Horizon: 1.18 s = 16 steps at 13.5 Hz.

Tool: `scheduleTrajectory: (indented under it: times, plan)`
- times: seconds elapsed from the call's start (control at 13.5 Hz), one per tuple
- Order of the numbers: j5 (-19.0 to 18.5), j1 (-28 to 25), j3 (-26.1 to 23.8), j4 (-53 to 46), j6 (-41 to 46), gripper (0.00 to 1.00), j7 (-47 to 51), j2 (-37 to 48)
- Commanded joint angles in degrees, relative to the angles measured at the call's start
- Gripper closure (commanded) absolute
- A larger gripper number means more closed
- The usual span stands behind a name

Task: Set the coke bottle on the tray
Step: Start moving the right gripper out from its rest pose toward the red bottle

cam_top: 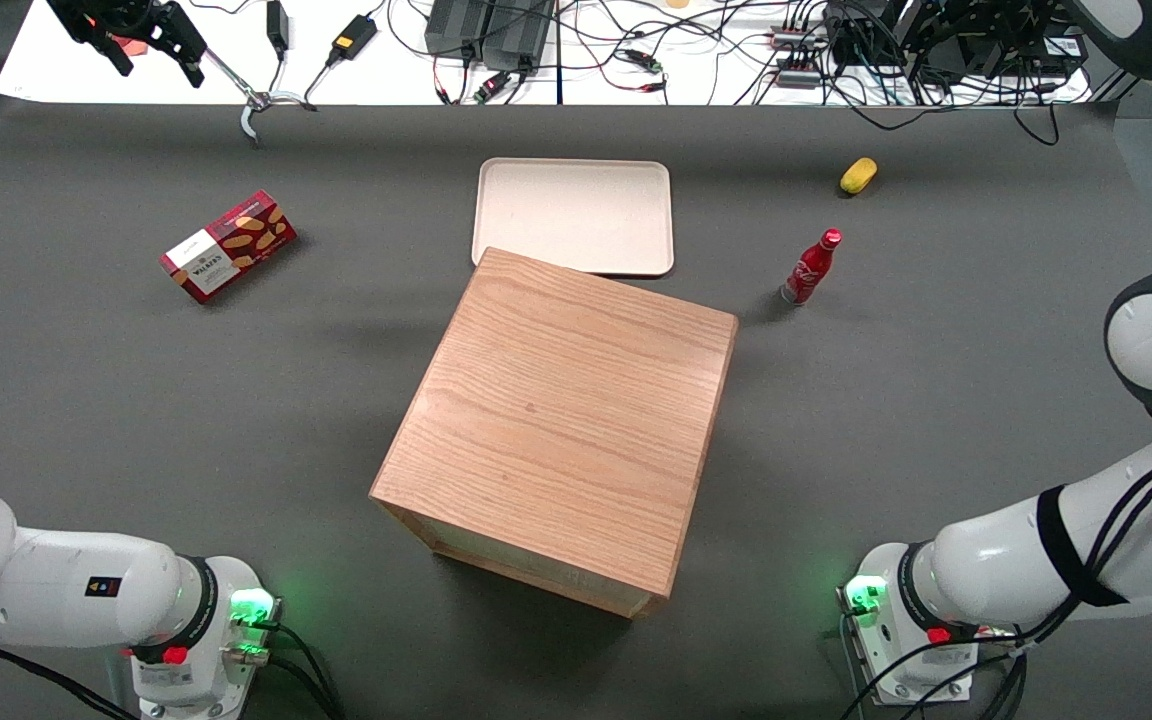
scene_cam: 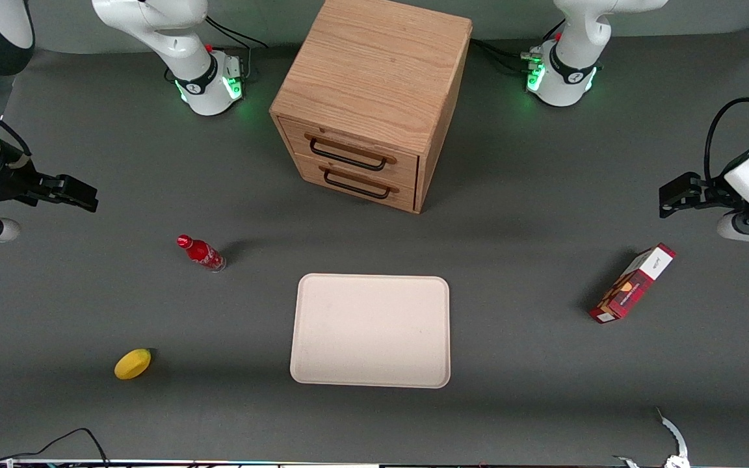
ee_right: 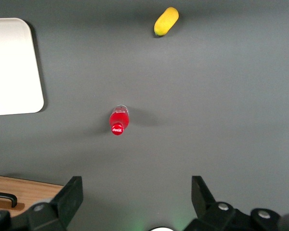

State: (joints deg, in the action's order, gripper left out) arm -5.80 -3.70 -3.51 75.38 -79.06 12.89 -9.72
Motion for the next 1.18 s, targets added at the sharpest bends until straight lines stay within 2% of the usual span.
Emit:
scheduleTrajectory:
  times: [0.0,0.3,0.59,0.74,1.11]
  plan:
    - [1.8,-2.0,2.1,-2.9,2.1,0.00,1.7,-0.5]
    - [1.8,-2.0,2.2,-2.9,2.2,0.00,1.8,-0.6]
    - [7.4,-1.1,2.5,-2.1,0.8,0.00,1.6,-2.1]
    - [9.5,-0.5,2.5,0.2,-2.8,0.00,-0.2,-3.1]
    - [9.4,-0.1,2.1,12.6,-14.3,0.00,-2.5,-1.8]
